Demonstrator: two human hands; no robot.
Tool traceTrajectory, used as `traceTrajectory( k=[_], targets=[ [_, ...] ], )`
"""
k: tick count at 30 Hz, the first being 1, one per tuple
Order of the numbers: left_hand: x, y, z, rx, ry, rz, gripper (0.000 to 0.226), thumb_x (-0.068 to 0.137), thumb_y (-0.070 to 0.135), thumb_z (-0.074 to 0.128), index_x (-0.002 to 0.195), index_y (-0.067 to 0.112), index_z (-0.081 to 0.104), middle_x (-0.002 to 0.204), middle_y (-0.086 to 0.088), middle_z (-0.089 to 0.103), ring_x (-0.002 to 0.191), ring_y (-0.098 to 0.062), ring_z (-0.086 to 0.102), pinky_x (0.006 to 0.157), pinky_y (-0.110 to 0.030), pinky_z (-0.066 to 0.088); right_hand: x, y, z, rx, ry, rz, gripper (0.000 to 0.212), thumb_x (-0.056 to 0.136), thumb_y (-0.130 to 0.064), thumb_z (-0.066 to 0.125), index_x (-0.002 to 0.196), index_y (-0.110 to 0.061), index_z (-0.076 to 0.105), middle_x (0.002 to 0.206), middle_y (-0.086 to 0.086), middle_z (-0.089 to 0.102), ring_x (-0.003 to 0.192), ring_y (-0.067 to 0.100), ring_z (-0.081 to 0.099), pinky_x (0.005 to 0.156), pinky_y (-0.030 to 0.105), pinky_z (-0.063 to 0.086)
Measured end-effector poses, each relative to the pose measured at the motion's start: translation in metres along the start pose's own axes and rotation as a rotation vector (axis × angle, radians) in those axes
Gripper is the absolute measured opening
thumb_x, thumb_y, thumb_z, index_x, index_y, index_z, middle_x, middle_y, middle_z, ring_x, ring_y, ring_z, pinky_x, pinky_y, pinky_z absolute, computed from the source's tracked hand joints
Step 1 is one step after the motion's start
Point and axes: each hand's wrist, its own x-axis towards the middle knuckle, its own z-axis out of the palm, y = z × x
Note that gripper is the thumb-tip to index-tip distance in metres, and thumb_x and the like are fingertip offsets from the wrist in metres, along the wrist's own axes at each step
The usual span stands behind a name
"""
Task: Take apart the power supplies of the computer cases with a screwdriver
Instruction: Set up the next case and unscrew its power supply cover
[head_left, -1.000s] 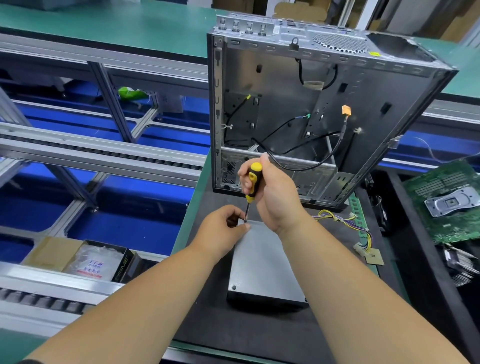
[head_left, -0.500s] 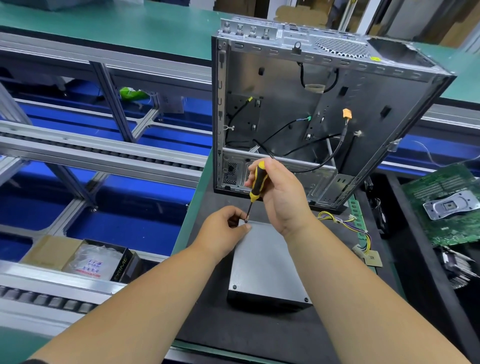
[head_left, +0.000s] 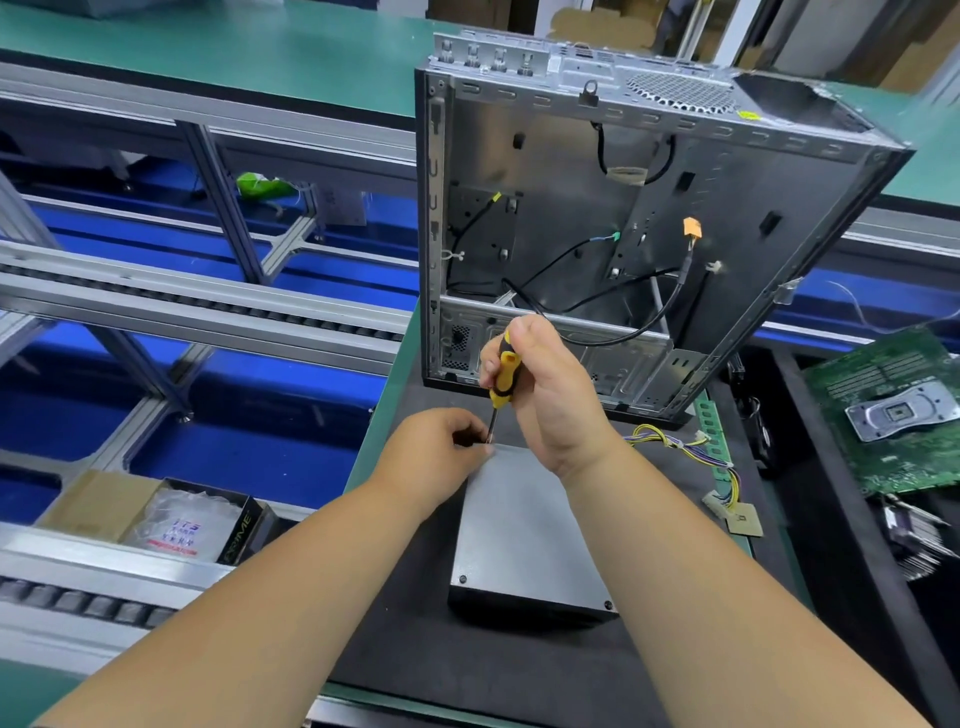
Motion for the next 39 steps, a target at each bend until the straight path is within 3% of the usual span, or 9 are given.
traceTrajectory(
  k=[6, 11, 15, 18, 22, 27, 32, 36, 39],
  targets=[
    [0.0, 0.004, -0.004, 0.097, 0.019, 0.024, 0.02, 0.081, 0.035, 0.078, 0.07, 0.04, 0.061, 0.075, 0.018, 0.063, 0.075, 0.002, 0.057, 0.062, -0.014, 0.038, 0.002, -0.001, -0.005, -0.048, 0.055, 0.03, 0.043, 0.106, -0.037, 0.038, 0.083, -0.013, 0.064, 0.07, 0.002, 0.06, 0.073, 0.02, 0.057, 0.084, 0.04, 0.044],
    [0.0, 0.007, -0.002, 0.152, 0.027, 0.056, 0.017, 0.082, 0.036, 0.077, 0.072, 0.037, 0.062, 0.074, 0.015, 0.063, 0.074, -0.001, 0.056, 0.061, -0.017, 0.04, 0.005, 0.001, -0.001, 0.104, 0.036, 0.036, 0.057, 0.109, -0.039, 0.024, 0.079, -0.005, 0.059, 0.054, 0.0, 0.043, 0.056, 0.014, 0.039, 0.063, 0.027, 0.037],
    [-0.001, 0.01, -0.002, 0.175, 0.055, 0.089, 0.02, 0.083, 0.035, 0.076, 0.072, 0.037, 0.06, 0.075, 0.012, 0.06, 0.076, -0.009, 0.056, 0.067, -0.024, 0.042, 0.003, -0.003, 0.002, 0.09, 0.043, 0.04, 0.032, 0.094, -0.041, 0.057, 0.083, -0.011, 0.053, 0.057, -0.002, 0.043, 0.058, 0.014, 0.038, 0.063, 0.026, 0.035],
    [-0.002, 0.011, -0.003, 0.209, 0.06, 0.099, 0.018, 0.086, 0.034, 0.074, 0.075, 0.035, 0.059, 0.078, 0.01, 0.061, 0.078, -0.012, 0.057, 0.066, -0.025, 0.043, 0.0, -0.003, -0.003, -0.037, 0.057, -0.008, 0.012, 0.091, -0.023, 0.057, 0.085, -0.015, 0.05, 0.068, -0.002, 0.053, 0.069, 0.015, 0.049, 0.071, 0.028, 0.04],
    [0.0, 0.015, -0.009, 0.221, 0.083, 0.092, 0.018, 0.089, 0.03, 0.071, 0.078, 0.034, 0.058, 0.077, 0.014, 0.055, 0.076, -0.009, 0.055, 0.06, -0.021, 0.037, -0.002, -0.007, -0.014, -0.137, 0.114, -0.04, 0.011, 0.102, -0.016, 0.053, 0.093, -0.011, 0.056, 0.083, 0.001, 0.064, 0.083, 0.016, 0.06, 0.072, 0.028, 0.047],
    [-0.001, 0.028, -0.015, -0.041, 0.057, 0.133, 0.017, 0.09, 0.02, 0.07, 0.078, 0.027, 0.06, 0.077, 0.007, 0.063, 0.069, -0.005, 0.06, 0.064, -0.021, 0.049, -0.004, -0.032, -0.036, -0.022, 0.258, -0.097, 0.016, 0.092, -0.03, 0.057, 0.088, -0.018, 0.068, 0.082, 0.002, 0.067, 0.086, 0.02, 0.063, 0.07, 0.031, 0.053],
    [-0.001, 0.057, -0.002, -0.514, -0.018, 0.08, 0.013, 0.093, 0.01, 0.065, 0.082, 0.016, 0.064, 0.071, 0.007, 0.065, 0.065, -0.001, 0.062, 0.067, -0.011, 0.047, -0.017, -0.056, -0.073, -0.163, 0.419, -0.151, 0.02, 0.084, -0.044, 0.057, 0.079, -0.03, 0.071, 0.079, -0.005, 0.068, 0.07, 0.011, 0.06, 0.066, 0.025, 0.046],
    [-0.001, 0.084, 0.027, -0.803, -0.136, 0.016, 0.018, 0.097, 0.007, 0.059, 0.081, 0.012, 0.066, 0.068, 0.008, 0.065, 0.063, -0.003, 0.061, 0.066, -0.015, 0.052, -0.04, -0.068, -0.108, -0.169, 0.512, -0.188, 0.01, 0.088, -0.033, 0.061, 0.085, -0.024, 0.066, 0.071, -0.006, 0.066, 0.063, 0.011, 0.055, 0.06, 0.023, 0.044],
    [0.0, 0.104, 0.055, -0.842, -0.21, -0.026, 0.021, 0.097, 0.012, 0.06, 0.078, 0.014, 0.068, 0.068, 0.007, 0.066, 0.06, -0.005, 0.059, 0.063, -0.016, 0.052, -0.063, -0.072, -0.136, -0.142, 0.61, -0.203, 0.009, 0.095, -0.025, 0.06, 0.091, -0.017, 0.06, 0.068, -0.007, 0.065, 0.064, 0.011, 0.059, 0.062, 0.023, 0.047]
  ],
)
